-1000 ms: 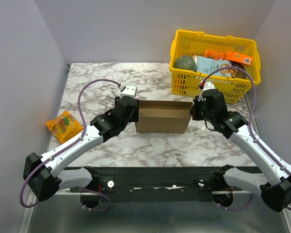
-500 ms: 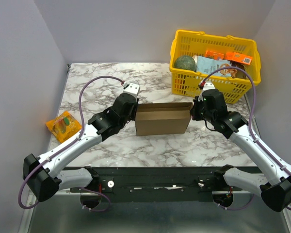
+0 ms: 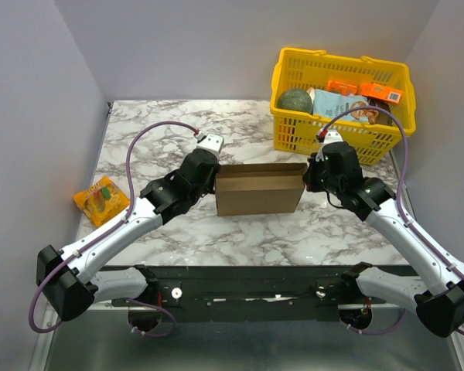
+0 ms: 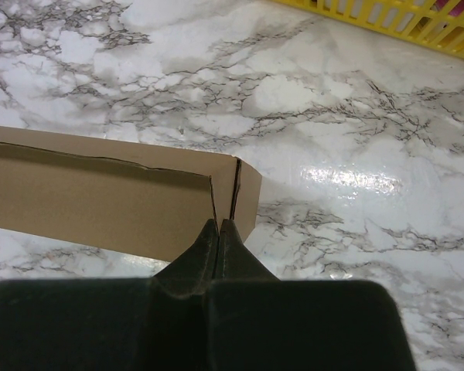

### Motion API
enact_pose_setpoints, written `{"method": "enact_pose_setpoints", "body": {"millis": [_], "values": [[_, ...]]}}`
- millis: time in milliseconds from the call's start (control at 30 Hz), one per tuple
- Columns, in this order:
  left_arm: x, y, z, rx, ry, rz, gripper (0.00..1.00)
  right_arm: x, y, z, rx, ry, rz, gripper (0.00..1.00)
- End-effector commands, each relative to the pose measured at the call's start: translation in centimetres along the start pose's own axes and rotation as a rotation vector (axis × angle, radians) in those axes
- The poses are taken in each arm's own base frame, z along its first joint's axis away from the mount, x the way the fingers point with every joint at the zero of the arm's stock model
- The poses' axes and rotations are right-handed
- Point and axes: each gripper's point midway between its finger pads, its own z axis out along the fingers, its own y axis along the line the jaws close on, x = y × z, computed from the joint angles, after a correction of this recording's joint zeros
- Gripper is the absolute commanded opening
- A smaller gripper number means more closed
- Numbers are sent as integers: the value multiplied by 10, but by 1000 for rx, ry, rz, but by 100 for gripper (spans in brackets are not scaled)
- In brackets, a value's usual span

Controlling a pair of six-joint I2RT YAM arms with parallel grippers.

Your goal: Fold the paper box

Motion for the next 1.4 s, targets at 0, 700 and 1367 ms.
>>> {"method": "enact_pose_setpoints", "body": {"millis": [0, 700, 1367], "values": [[-2, -3, -3, 23, 1, -20, 22, 32, -5, -2, 15, 112, -18, 1], [1, -32, 12, 82, 36, -257, 0, 36, -5, 0, 14, 107, -11, 1], [32, -24, 19, 42, 77, -263, 0, 38, -6, 0, 15, 107, -15, 1]]}}
